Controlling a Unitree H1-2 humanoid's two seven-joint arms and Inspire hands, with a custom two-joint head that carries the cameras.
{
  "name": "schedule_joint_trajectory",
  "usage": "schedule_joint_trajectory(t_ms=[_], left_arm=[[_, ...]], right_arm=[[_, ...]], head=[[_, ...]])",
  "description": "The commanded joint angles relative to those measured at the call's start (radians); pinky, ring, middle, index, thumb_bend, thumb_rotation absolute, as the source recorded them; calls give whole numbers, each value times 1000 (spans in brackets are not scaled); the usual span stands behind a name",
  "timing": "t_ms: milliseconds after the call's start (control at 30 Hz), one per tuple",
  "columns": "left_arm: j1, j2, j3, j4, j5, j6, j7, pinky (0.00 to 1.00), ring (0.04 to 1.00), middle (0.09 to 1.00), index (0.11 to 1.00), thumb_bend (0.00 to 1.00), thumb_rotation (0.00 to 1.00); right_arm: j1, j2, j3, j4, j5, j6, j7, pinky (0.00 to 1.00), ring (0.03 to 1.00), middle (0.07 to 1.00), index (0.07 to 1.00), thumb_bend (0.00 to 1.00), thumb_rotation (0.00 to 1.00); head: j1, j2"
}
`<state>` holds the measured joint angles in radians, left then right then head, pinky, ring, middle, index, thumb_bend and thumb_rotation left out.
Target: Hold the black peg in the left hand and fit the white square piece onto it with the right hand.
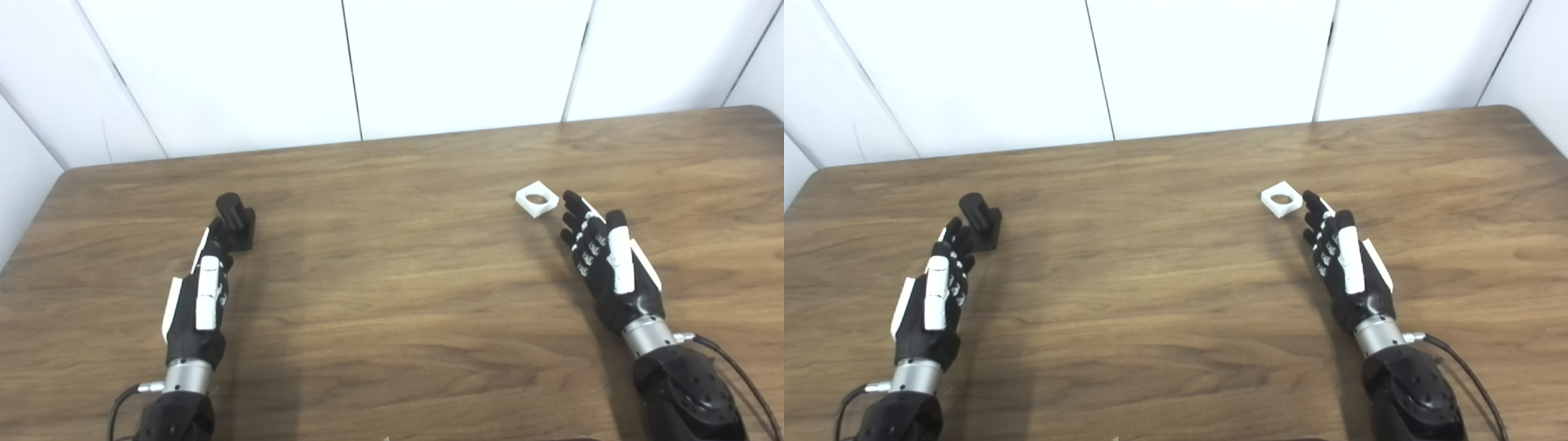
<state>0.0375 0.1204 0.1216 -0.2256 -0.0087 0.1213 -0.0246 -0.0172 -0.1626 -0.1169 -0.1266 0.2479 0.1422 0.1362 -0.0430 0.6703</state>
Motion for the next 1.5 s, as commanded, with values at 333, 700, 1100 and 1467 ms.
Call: schedule_joint_trajectory(t_ms=[333,700,1100,1467], left_arm=[[-118,35,-95,-98,543,264,122,1000,1000,1000,972,534,751],[-211,66,-191,54,868,339,186,1000,1000,996,905,835,517],[-295,35,-161,190,995,348,142,1000,1000,1000,902,844,566],[-312,10,-147,230,1001,348,161,1000,1000,1000,920,827,535]], right_arm=[[-6,5,-3,-16,28,-22,12,1000,1000,994,928,645,1000],[1,-1,2,-22,11,-13,2,979,1000,996,931,659,1000],[11,-6,-6,-9,0,-31,4,928,1000,982,915,682,1000],[13,-24,-8,5,16,-35,27,941,1000,989,912,672,1000]], head=[[2,-4],[4,-9],[20,-16],[39,-18]])
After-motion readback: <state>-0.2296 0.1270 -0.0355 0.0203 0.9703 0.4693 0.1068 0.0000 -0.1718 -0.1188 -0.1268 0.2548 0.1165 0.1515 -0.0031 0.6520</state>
